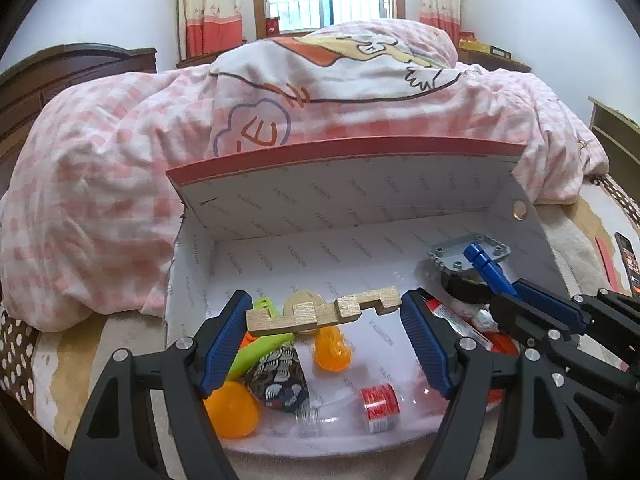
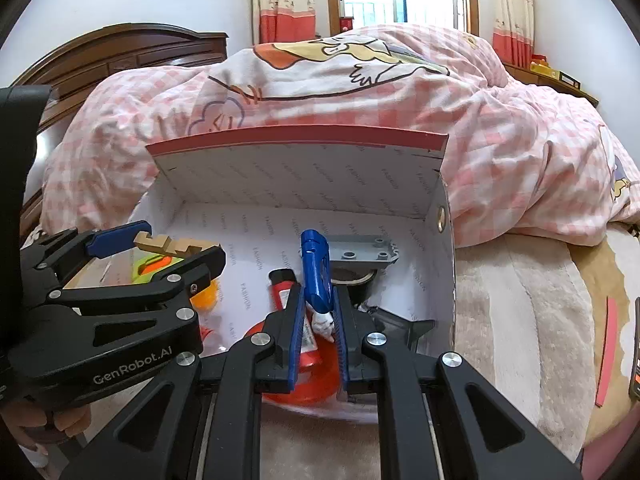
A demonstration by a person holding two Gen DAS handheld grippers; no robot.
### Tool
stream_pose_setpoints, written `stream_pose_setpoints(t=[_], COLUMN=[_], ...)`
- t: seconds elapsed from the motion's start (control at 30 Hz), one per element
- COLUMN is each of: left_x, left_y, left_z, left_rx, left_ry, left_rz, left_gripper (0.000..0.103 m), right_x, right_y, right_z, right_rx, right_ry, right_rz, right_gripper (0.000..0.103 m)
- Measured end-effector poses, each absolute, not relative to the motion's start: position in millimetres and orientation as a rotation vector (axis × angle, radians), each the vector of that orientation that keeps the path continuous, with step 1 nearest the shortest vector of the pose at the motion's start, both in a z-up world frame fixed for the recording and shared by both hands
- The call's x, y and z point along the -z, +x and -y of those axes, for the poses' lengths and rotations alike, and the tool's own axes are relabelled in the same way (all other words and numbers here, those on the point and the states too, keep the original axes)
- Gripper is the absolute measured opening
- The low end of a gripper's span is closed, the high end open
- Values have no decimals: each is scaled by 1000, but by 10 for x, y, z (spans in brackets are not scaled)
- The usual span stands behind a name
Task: Organize objects
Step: 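Lower the wooden piece and blue cylinder into the box and open both grippers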
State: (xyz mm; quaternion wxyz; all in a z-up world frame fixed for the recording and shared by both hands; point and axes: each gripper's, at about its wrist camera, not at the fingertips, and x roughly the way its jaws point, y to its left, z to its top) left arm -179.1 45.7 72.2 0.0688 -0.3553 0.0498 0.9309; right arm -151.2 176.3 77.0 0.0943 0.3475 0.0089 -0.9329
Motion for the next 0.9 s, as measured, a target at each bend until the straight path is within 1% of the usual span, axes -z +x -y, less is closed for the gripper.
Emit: stream_pose_setpoints(t=[0.63, 0.9], left_x=[-470, -444], left_y=[-2097, -2126], left_z=[-466, -532], left_rx=[-2786, -2780], left_ry=[-1154, -1149], left_rz=[-136, -182], left_gripper=[77, 77], right_x=[-661, -641], right_y=[-1698, -1738], right_z=[-1820, -1833], right_rx=[2804, 2805], right_ry=[1024, 1006], right_rz=[-26, -9], right_gripper=[15, 15])
